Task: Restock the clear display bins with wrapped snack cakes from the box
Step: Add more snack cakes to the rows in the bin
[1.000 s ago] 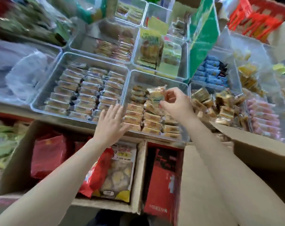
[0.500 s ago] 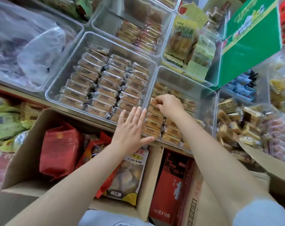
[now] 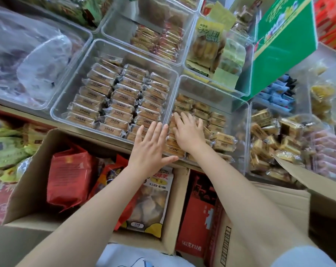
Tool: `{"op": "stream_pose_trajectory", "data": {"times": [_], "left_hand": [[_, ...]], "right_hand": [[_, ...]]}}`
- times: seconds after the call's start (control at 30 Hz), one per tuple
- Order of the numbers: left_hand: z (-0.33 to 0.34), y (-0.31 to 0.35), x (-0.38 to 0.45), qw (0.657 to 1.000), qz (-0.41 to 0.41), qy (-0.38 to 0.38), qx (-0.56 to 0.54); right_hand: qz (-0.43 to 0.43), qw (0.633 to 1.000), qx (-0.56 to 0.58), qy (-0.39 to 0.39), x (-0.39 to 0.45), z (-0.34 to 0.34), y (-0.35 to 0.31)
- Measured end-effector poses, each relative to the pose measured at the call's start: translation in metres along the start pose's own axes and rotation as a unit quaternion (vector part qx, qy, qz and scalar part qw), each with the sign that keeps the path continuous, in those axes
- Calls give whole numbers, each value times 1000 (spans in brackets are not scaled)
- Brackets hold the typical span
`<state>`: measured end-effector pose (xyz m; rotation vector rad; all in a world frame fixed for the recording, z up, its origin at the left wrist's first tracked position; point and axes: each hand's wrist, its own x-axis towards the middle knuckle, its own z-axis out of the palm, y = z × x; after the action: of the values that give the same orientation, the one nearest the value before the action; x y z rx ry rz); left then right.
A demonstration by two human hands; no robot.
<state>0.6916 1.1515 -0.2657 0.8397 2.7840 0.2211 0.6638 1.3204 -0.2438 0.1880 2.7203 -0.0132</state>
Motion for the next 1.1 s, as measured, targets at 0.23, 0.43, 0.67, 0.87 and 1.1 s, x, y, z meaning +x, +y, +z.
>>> {"op": "stream_pose_trajectory", "data": {"times": [0.23,0.43,0.67,0.87,1.1], "left_hand": [[-17,8,-3,999,-32,-25,-34],[-46,76,-14,992,-56,32,-112],[-86,309,-59,956,158,64,-239],[-61,453,-66,962,236,109,-82],[-1,501,-45,980,156,99,69]], "right_hand": [[-73,961,239,114,-135,-58,56],[42,918,270,286,-297,-64,182],[233,915,267,195,-377,20,348],[229,955,190,13,-358,105,443],[242,948,183,-94,-335,180,467]]}}
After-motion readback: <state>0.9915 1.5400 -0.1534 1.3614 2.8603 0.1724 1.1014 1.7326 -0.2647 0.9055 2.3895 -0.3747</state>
